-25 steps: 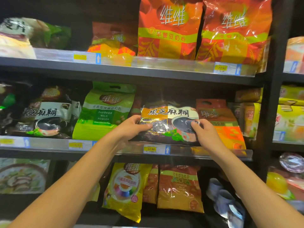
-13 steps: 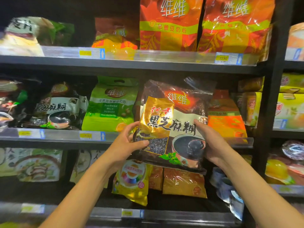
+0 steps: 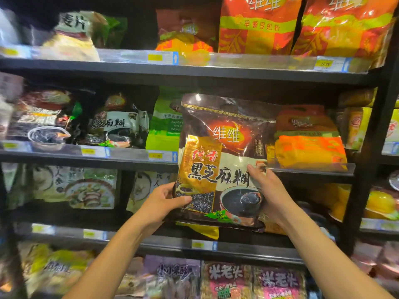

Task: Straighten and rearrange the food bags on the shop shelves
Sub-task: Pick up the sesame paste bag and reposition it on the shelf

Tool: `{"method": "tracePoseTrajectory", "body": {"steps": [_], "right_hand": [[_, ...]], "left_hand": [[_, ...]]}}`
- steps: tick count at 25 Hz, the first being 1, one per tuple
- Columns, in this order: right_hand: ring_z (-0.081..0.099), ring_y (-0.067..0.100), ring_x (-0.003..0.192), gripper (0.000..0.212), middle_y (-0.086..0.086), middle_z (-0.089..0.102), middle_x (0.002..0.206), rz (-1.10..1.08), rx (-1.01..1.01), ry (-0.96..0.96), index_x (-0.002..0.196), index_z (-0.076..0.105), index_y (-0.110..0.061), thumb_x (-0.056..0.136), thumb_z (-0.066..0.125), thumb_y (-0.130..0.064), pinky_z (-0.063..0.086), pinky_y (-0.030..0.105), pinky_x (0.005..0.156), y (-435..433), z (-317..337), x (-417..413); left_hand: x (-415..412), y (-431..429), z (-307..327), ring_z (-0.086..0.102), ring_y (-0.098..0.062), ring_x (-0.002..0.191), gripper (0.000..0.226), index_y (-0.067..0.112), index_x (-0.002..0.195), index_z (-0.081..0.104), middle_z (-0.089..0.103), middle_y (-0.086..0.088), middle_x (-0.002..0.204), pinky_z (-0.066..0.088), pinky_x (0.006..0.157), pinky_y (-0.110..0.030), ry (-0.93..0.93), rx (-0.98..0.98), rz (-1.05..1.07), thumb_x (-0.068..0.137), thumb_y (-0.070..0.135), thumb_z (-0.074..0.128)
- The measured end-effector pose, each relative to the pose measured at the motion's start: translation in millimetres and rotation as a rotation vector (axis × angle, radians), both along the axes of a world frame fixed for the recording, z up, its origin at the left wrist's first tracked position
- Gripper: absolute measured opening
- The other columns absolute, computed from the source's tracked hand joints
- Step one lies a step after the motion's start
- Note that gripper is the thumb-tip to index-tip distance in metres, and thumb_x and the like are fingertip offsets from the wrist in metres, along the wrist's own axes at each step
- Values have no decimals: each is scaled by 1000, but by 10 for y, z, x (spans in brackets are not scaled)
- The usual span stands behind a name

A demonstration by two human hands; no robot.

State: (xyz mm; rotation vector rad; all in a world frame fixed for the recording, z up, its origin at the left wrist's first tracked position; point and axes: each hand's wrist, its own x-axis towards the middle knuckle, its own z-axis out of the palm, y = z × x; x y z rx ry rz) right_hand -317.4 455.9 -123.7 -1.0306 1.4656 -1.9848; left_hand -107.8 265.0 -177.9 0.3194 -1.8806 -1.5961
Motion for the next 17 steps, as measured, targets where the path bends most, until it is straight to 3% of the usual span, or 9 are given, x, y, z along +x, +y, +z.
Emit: {"method": "tracePoseTrajectory", "body": {"steps": [3, 5, 9, 13, 17], "right_hand": [[73, 32, 112, 35, 12, 77, 119, 20, 4, 8, 130, 64, -13, 101, 61, -31, 57, 46, 94, -138, -79, 331], [73, 31, 112, 34, 9, 77, 118, 4, 18, 7, 130, 65, -15, 100, 63, -31, 55, 51, 101, -242, -116, 606], [74, 29, 109, 34, 9, 78, 116, 21, 37, 1, 129, 65, -14, 99, 65, -31, 54, 54, 103, -432, -205, 1190], [73, 29, 113, 37, 6, 78, 118, 60, 54, 11, 128, 66, -17, 97, 67, -36, 51, 56, 106, -597, -294, 1730], [68, 26, 121, 68, -1, 76, 123, 103, 75, 58, 124, 69, -28, 70, 82, -67, 45, 58, 112, -785, -343, 2190]], "left_hand": [[400, -37, -50, 74, -25, 110, 32, 6, 122, 72, 79, -9, 115, 57, 83, -19, -10, -12, 45, 91, 0, 72], [717, -55, -77, 74, -20, 109, 31, 9, 122, 72, 80, -5, 115, 55, 84, -16, -30, -11, 64, 91, 3, 73], [1382, -120, -159, 75, -18, 108, 29, 13, 119, 74, 80, -2, 114, 54, 93, -27, -39, 13, 104, 92, 5, 74], [1989, -219, -278, 74, -27, 110, 31, 10, 122, 72, 79, -8, 116, 58, 95, -34, -46, 58, 135, 92, 5, 74], [2506, -311, -359, 75, -28, 110, 26, 12, 120, 73, 80, -7, 114, 60, 88, -32, -44, 73, 176, 94, 8, 73]]}}
